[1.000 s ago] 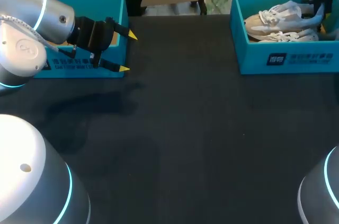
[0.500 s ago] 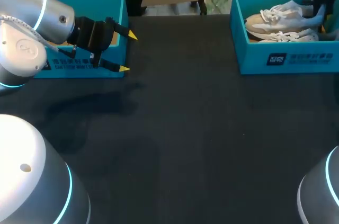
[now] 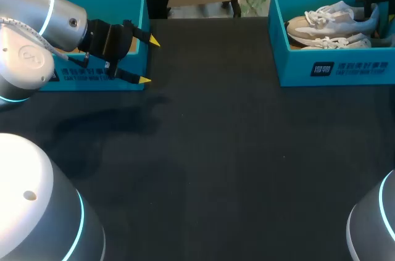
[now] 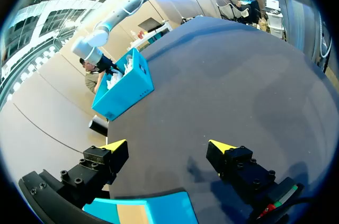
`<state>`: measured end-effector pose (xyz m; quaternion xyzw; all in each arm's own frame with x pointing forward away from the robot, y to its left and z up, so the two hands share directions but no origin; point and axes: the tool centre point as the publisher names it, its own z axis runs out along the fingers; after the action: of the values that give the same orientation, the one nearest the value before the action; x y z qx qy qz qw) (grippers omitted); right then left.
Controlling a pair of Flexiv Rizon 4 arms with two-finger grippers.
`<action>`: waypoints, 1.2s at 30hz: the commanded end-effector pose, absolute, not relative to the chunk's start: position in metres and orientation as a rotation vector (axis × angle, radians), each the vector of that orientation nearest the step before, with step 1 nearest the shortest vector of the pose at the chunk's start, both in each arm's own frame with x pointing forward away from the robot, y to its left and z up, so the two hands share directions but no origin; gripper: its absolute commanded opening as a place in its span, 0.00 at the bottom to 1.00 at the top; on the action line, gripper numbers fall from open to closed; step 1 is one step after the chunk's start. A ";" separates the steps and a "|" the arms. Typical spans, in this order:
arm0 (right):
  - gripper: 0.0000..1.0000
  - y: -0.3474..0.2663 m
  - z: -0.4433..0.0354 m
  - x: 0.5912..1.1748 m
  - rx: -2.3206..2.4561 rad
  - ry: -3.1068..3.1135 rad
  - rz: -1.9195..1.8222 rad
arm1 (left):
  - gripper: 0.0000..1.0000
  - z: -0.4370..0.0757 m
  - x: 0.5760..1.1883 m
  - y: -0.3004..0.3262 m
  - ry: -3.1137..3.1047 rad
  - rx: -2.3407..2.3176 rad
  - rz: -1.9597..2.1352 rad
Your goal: Take the shoe out of the shoebox, open the shoe tongue, remove and reinsert the insole, then place the shoe into the shoebox
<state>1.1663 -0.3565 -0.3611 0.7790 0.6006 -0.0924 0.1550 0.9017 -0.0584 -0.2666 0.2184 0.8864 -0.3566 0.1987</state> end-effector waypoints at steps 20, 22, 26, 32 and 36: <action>1.00 -0.331 -0.296 1.146 2.178 1.781 -0.123 | 1.00 -0.266 0.901 -0.058 2.480 0.611 -0.995; 1.00 -0.326 -0.290 1.144 2.162 1.803 -0.104 | 1.00 -0.266 0.901 -0.058 2.480 0.611 -0.995; 0.84 -0.313 -0.275 1.138 2.121 1.841 -0.091 | 1.00 -0.266 0.901 -0.058 2.480 0.611 -0.995; 0.83 -0.297 -0.261 1.125 2.096 1.878 -0.061 | 1.00 -0.266 0.901 -0.058 2.480 0.611 -0.995; 0.87 -0.284 -0.252 1.112 2.083 1.918 -0.048 | 1.00 -0.266 0.901 -0.058 2.480 0.611 -0.995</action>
<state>1.1294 -0.2884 -0.2617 0.7314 0.6678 -0.0336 0.1344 0.9017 -0.0584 -0.2666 0.2184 0.8864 -0.3566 0.1987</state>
